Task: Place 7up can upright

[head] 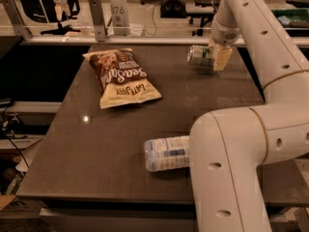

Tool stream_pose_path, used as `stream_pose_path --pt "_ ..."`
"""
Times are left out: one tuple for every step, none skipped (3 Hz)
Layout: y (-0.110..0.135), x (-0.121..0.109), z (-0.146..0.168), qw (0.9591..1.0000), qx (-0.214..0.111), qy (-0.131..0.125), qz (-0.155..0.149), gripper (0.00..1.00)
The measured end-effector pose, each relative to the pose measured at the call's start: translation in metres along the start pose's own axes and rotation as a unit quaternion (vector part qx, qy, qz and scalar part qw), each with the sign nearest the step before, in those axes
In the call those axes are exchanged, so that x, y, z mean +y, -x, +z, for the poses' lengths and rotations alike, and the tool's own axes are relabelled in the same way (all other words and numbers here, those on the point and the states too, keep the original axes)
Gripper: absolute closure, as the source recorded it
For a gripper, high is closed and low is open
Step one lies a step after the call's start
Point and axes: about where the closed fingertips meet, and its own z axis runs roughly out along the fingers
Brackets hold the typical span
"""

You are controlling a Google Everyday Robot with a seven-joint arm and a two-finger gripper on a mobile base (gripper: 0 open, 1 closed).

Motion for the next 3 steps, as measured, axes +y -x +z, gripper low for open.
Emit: stream_pose_path --pt "0.007 -0.007 -0.027 0.9993 -0.007 -0.026 -0.024 1.0" --pt "0.009 -0.025 -0.059 0.9951 0.014 -0.069 -0.069 1.0" --pt "0.008 -0.048 -0.092 0.9835 0.041 -0.126 -0.124 1.0"
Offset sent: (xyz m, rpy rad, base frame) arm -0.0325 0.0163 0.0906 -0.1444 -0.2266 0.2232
